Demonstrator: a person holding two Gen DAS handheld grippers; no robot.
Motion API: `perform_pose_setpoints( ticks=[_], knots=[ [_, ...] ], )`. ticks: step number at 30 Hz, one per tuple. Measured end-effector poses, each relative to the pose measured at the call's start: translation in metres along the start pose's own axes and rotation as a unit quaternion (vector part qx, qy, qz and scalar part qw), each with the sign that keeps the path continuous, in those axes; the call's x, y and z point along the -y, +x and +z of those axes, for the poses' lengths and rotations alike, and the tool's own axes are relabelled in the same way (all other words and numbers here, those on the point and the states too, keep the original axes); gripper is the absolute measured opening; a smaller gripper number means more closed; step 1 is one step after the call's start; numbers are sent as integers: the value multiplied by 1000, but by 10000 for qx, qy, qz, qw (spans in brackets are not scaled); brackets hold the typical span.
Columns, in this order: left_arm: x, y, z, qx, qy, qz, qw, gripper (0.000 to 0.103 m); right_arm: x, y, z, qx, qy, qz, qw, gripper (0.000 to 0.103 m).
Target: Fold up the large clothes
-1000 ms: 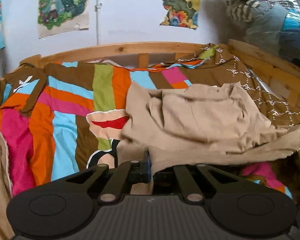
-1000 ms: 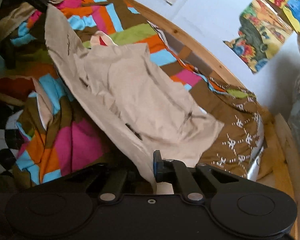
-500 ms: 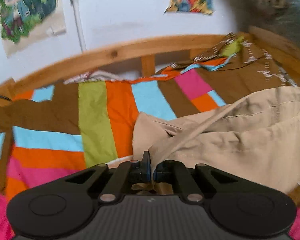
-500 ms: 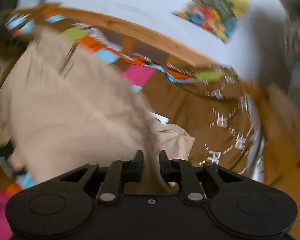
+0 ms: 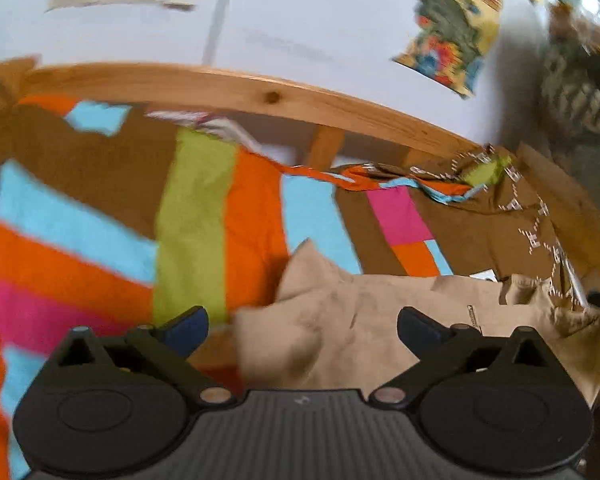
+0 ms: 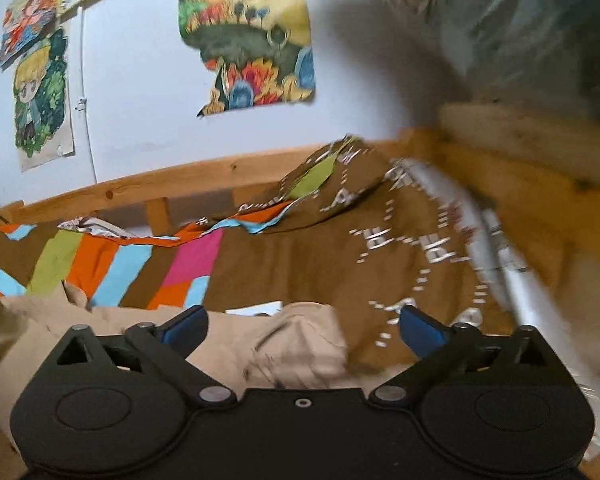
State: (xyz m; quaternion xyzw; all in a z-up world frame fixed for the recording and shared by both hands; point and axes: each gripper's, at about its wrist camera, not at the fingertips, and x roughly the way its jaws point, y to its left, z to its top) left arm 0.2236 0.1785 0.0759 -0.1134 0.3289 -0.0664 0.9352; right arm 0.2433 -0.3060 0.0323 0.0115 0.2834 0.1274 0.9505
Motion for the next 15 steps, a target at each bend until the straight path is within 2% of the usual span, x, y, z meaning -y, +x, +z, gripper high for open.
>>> perform_pose_setpoints(
  ticks=[2, 4, 7, 9, 11, 12, 15],
  knots=[
    [-8, -14, -14, 61, -174, 30, 9998, 102, 2, -24, -14, 38, -103, -100, 9999, 102],
    [-14, -24, -34, 74, -259, -6, 9996, 102, 5, -44, -32, -100, -138, -124, 9998, 102],
    [-19, -27, -66, -141, -383, 84, 9991, 100, 12, -71, -63, -397, 110, -223, 9989, 102],
    [-22, -21, -87, -300, -516, 139, 9981, 94, 18, -78, -77, -610, 664, -323, 9954, 99],
    [-26, -18, -103, -271, -724, 193, 9968, 84, 24, -77, -82, -759, 1192, -349, 9894, 93],
    [-28, -17, -111, -189, -912, 198, 9955, 82, 24, -76, -83, -774, 1261, -385, 9882, 91],
    [-37, -16, -125, 53, -1510, 50, 9885, 60, 22, -76, -87, -583, 1159, -484, 9904, 80]
  ],
)
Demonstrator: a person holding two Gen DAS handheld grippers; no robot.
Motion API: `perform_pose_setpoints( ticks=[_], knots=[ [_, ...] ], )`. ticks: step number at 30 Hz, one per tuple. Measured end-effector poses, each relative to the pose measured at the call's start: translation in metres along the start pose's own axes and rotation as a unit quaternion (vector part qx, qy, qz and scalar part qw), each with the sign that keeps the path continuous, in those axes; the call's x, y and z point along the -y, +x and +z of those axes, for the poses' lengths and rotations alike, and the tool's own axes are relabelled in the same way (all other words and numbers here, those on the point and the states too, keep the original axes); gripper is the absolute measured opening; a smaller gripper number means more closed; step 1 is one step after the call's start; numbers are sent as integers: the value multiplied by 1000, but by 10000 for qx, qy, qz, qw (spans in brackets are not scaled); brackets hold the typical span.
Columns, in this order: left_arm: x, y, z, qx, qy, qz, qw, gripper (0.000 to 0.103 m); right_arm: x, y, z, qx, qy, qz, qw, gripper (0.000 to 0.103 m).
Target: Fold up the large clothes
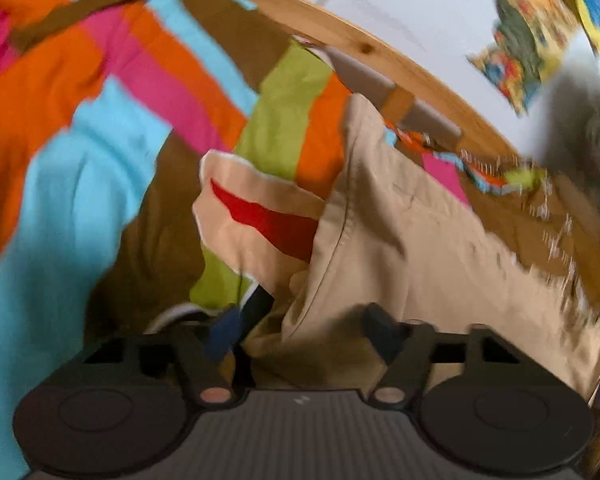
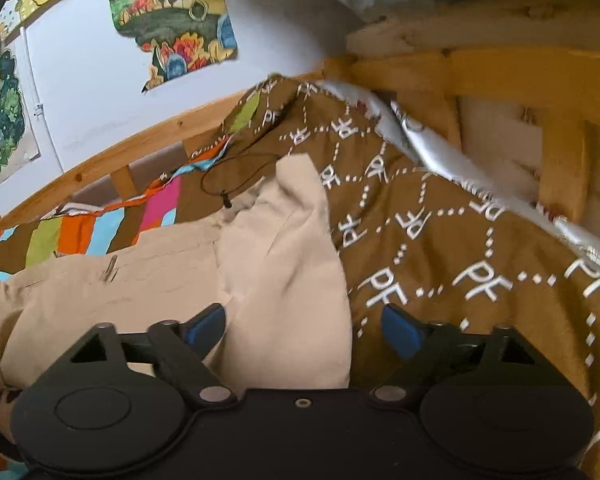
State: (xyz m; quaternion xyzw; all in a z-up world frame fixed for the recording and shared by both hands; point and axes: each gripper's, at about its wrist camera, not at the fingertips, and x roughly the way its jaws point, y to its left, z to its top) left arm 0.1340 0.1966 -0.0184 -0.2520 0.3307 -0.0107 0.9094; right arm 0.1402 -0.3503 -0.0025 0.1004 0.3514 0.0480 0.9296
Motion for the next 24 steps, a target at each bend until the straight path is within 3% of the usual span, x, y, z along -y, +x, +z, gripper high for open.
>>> perform_pose_setpoints(
  ticks=[2, 6, 7, 8, 11, 13, 16, 19, 21, 24],
  knots=[
    [-2, -1, -2, 76, -152, -110, 9998, 41, 5, 2, -2, -35, 231, 178, 9996, 73],
    [4, 1, -1, 40, 143, -111, 9998, 19, 19, 9, -7, -127, 803, 462, 9956, 61],
    [4, 1, -1, 27, 127, -99, 9999, 10, 21, 11, -7, -140, 891, 438, 9950, 46],
    [5, 1, -1, 44, 121, -54, 9999, 8, 23, 12, -8, -158, 951, 410, 9945, 31],
    [13, -6, -3, 271, 184, 188, 9993, 4, 23, 11, -7, -158, 1110, 426, 9928, 6],
    [17, -21, -2, 556, 74, 333, 9979, 3, 15, -1, 2, 73, 948, 439, 9945, 3],
    [18, -54, 6, 899, -205, 229, 9955, 2, 11, -31, 21, 585, 1072, 624, 9906, 2],
    [29, -79, 12, 884, 245, 152, 9957, 2, 9, -51, 32, 860, 1047, 539, 9893, 2],
    [34, -83, 12, 671, 719, 311, 9947, 2, 15, -42, 32, 496, 1040, 338, 9928, 2],
    [23, -66, -4, 89, 1012, 572, 9932, 2, 37, -4, 11, -579, 1517, 123, 9867, 3]
  ],
)
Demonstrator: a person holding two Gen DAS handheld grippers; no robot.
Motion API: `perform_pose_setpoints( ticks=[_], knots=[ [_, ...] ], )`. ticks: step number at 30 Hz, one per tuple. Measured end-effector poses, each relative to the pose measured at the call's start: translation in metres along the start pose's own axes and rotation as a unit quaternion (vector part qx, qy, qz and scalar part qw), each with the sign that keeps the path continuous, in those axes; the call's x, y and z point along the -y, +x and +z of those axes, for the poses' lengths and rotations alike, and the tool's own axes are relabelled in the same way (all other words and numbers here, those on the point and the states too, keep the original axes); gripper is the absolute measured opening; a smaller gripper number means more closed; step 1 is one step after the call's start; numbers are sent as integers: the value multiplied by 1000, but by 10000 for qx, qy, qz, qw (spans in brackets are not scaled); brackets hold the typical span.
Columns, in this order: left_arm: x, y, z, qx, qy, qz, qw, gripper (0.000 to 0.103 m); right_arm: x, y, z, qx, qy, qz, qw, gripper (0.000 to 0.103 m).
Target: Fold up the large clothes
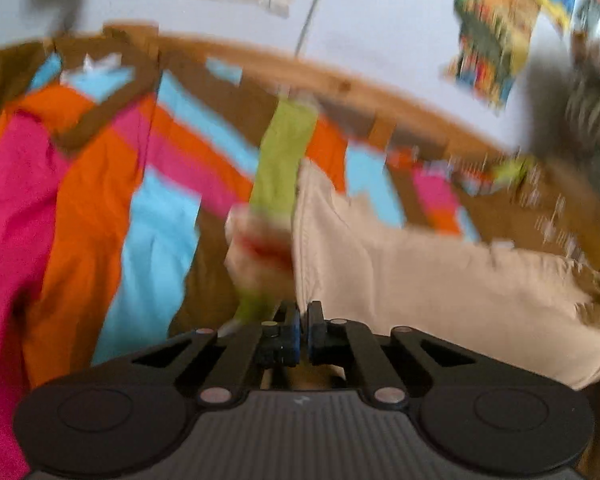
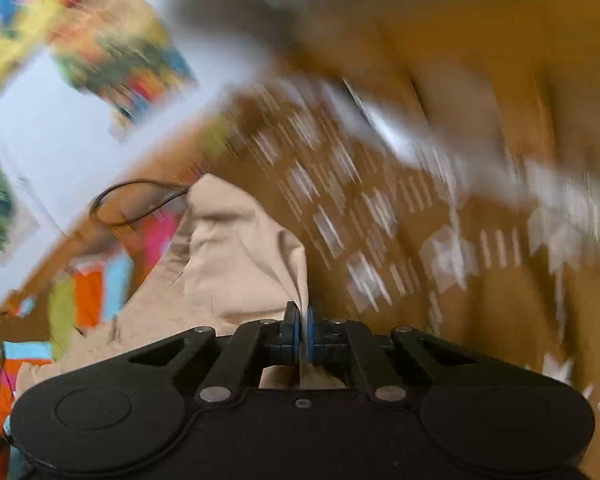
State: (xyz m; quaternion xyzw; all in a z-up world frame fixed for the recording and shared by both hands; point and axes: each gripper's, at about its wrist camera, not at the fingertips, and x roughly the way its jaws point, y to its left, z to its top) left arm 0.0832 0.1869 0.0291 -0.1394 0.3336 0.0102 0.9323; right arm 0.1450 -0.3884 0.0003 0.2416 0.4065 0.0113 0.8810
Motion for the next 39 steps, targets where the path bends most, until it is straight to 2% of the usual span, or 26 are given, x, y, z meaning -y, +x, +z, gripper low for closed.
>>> perform_pose_setpoints(
  ticks=[2, 4, 6, 9, 11, 13, 16, 18, 19, 20, 22, 25, 26, 28, 30, 31, 32, 34, 35, 39],
  knots=[
    [-2, 15, -18, -226, 67, 190, 9995, 2, 13, 13, -7, -248, 272, -23, 9993, 6],
    [-6, 21, -31, -251, -115, 210, 9994, 2, 11, 13, -5, -147, 204, 59, 9997, 7],
    [-10, 16, -37, -113, -339, 124, 9993, 2, 3, 8, -3, 127, -62, 180, 9997, 9],
    [-11, 1, -31, 209, -402, -78, 9989, 2, -5, 5, 0, 412, -357, 331, 9980, 9],
    [-7, 0, -34, 147, -258, 73, 9995, 2, -7, 13, 2, 354, -513, 194, 9979, 12],
    [0, 11, -44, -57, 45, 389, 9992, 2, -5, 28, 4, 203, -585, -9, 9981, 20],
    [5, 19, -55, -245, 30, 613, 9978, 2, 3, 29, 2, 229, -471, -39, 9986, 28],
    [4, 16, -52, -243, -125, 598, 9978, 4, 2, 17, 1, 484, -583, 24, 9971, 44],
    [1, 13, -50, -280, -248, 519, 9979, 6, 1, 11, 1, 649, -683, 46, 9955, 61],
    [-2, 9, -47, -310, -380, 465, 9977, 9, -3, 6, 1, 832, -792, 32, 9934, 69],
    [-8, 0, -43, -207, -581, 385, 9974, 14, -15, 0, 0, 1108, -1151, 50, 9872, 69],
    [-1, -12, -37, 147, -543, 379, 9977, 39, -43, -1, -10, 1349, -1950, 162, 9713, 84],
    [4, -12, -34, 244, -509, 316, 9979, 41, -54, 1, -15, 1395, -2250, 265, 9639, 86],
    [19, -11, -26, 385, -367, 97, 9985, 42, -78, 11, -26, 1284, -2844, 475, 9489, 88],
    [39, -5, -17, 467, -130, -208, 9986, 56, -97, 25, -35, 1021, -3281, 720, 9364, 89],
    [53, 5, -12, 426, 8, -423, 9982, 66, -104, 31, -38, 931, -3421, 843, 9312, 89],
    [67, 14, -8, 366, 165, -598, 9974, 69, -110, 39, -41, 871, -3542, 933, 9264, 90],
    [94, 35, -1, 276, 486, -839, 9949, 69, -116, 49, -44, 861, -3609, 864, 9246, 90],
    [104, 44, -1, 224, 617, -848, 9942, 69, -114, 54, -43, 865, -3535, 765, 9283, 90],
    [111, 81, -13, -92, 732, -440, 9963, 64, -90, 65, -31, 980, -3038, 97, 9476, 90]
  ],
)
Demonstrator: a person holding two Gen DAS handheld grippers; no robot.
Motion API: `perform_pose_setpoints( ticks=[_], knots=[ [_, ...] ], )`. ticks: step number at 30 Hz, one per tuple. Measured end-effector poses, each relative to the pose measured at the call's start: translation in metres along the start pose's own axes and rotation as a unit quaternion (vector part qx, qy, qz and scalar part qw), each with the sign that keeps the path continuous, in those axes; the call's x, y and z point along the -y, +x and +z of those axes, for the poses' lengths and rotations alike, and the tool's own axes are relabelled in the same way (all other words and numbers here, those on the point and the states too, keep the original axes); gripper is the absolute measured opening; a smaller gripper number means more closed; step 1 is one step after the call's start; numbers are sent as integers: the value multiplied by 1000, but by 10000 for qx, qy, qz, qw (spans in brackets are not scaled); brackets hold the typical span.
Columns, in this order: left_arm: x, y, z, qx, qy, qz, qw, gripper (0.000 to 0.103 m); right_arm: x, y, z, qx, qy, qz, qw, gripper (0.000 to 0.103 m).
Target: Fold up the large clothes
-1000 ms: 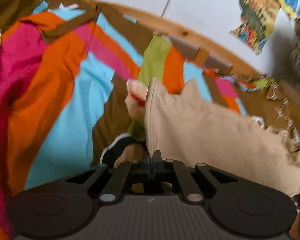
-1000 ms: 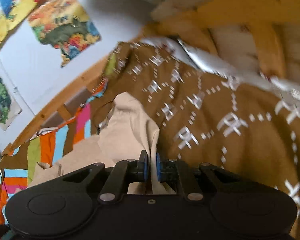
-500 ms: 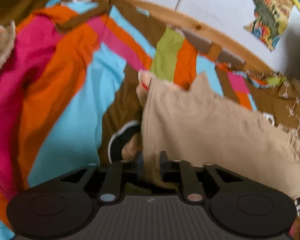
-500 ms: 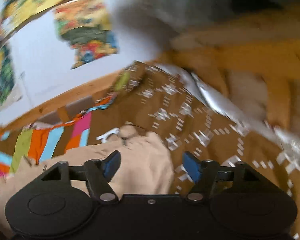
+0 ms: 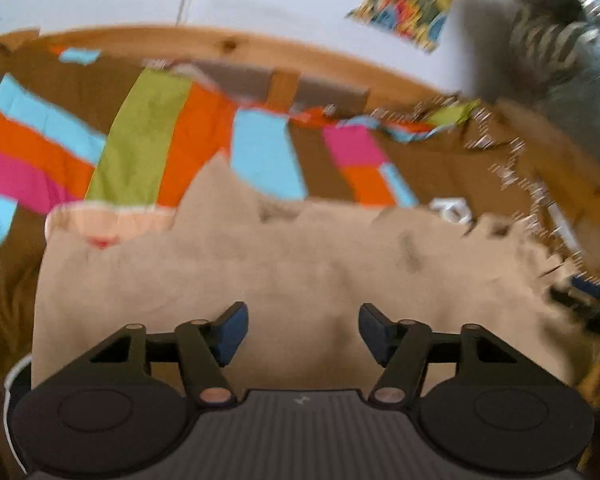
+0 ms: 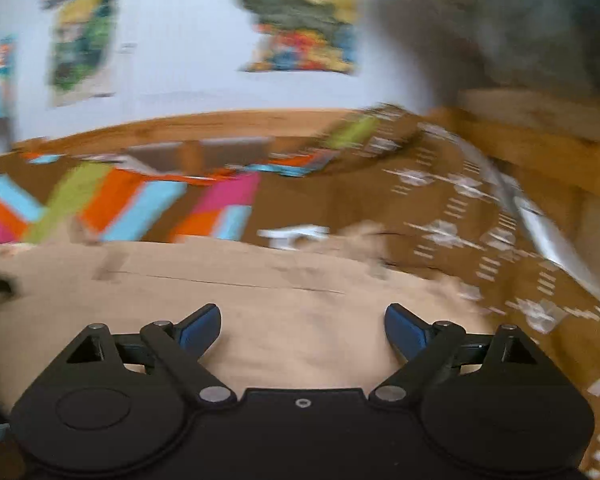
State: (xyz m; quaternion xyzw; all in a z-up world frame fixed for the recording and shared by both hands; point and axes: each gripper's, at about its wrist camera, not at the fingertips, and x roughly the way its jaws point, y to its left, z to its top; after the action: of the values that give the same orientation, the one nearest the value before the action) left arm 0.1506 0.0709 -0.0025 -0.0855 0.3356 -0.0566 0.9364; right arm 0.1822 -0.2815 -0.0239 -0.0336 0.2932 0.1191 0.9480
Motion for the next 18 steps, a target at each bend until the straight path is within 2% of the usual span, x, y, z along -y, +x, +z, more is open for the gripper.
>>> perform_pose_setpoints(
  ticks=[2, 4, 6, 8, 13, 15, 17, 18],
  knots=[
    [-15, 6, -8, -12, -110, 115, 9999, 64, 20, 10, -7, -186, 384, -222, 9988, 88],
    [-31, 5, -14, 11, -249, 175, 9995, 63, 36, 22, -18, -426, 719, -126, 9964, 87],
    [-45, 9, -14, -14, -267, 144, 9995, 59, 27, 28, -23, -418, 284, -273, 9984, 89],
    [-50, 11, -18, -7, -172, 265, 9995, 56, 15, 31, -26, -438, -136, -461, 9979, 91],
    [-50, 15, -23, 112, -85, 395, 9991, 56, 18, 25, -26, -358, -67, -469, 9982, 91],
    [-46, 10, -19, 96, -189, 467, 9987, 61, 13, 14, -23, -237, -10, -521, 9984, 91],
    [-44, -3, -17, 138, -347, 435, 9984, 79, 2, -1, -18, -31, -33, -418, 9991, 91],
    [-42, -13, -17, 210, -412, 408, 9981, 84, -7, -9, -15, 112, -123, -291, 9994, 92]
  ],
)
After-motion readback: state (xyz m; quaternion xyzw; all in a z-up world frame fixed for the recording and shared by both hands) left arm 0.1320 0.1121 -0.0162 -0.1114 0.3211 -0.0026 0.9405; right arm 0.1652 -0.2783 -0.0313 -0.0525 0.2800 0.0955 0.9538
